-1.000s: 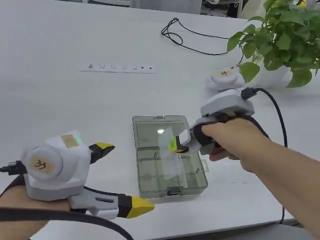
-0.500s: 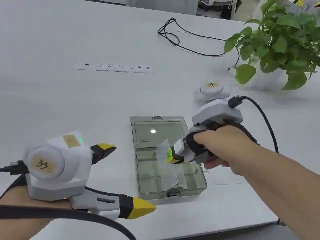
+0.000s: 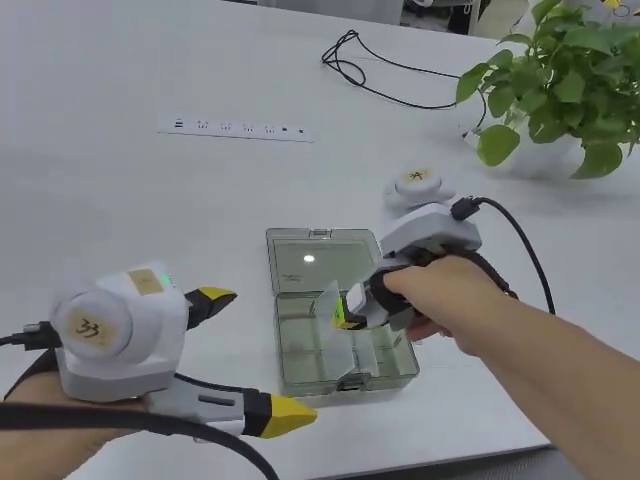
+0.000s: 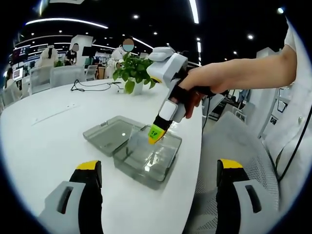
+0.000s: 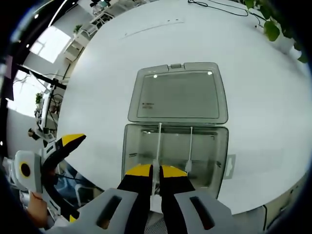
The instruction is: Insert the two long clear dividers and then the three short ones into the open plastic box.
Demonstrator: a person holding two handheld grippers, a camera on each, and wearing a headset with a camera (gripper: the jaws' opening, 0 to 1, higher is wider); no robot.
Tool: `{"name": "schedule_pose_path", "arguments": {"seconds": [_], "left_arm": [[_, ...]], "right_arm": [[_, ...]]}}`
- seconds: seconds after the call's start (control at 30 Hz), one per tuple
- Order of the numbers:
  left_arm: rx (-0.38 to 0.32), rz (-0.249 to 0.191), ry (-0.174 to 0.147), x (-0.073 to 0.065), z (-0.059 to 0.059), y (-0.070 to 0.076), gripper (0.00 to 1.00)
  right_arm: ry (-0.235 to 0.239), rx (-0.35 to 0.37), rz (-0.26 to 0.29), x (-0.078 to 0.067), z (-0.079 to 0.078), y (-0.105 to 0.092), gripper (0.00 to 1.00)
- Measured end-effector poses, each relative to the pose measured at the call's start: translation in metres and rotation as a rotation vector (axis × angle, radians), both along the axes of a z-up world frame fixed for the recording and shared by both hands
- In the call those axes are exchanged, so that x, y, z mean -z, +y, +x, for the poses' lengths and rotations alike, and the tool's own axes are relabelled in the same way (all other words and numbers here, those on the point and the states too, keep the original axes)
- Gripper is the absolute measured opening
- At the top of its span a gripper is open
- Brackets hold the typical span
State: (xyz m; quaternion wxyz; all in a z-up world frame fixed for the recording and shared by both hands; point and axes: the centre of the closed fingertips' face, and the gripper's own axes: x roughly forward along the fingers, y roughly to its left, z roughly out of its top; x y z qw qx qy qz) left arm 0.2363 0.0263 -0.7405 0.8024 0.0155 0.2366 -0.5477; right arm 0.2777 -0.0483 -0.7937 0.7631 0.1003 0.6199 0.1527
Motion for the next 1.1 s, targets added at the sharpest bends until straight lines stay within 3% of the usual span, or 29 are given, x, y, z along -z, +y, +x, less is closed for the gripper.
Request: {"name": "schedule_pose_path", "arguments": {"seconds": [0.33,0.6,1.1], "left_arm": [[0.0,-0.003,0.001,0.0,0.001,-0.001,1.0],[-0.001,-0.002,0.008,0.0,0.0,-0.003,1.0],[-0.006,0.012,0.012,0.004,0.001,0.0,1.0]], "right_arm": [[-0.014,-0.034,-0.035,0.001,0.0,0.002,0.06],[-0.042,-0.103,-0.069,0.003,0.0,0.008,0.07],[-0.054,-0.15,-0.074,0.021,0.001,0.015,0.08]]}}
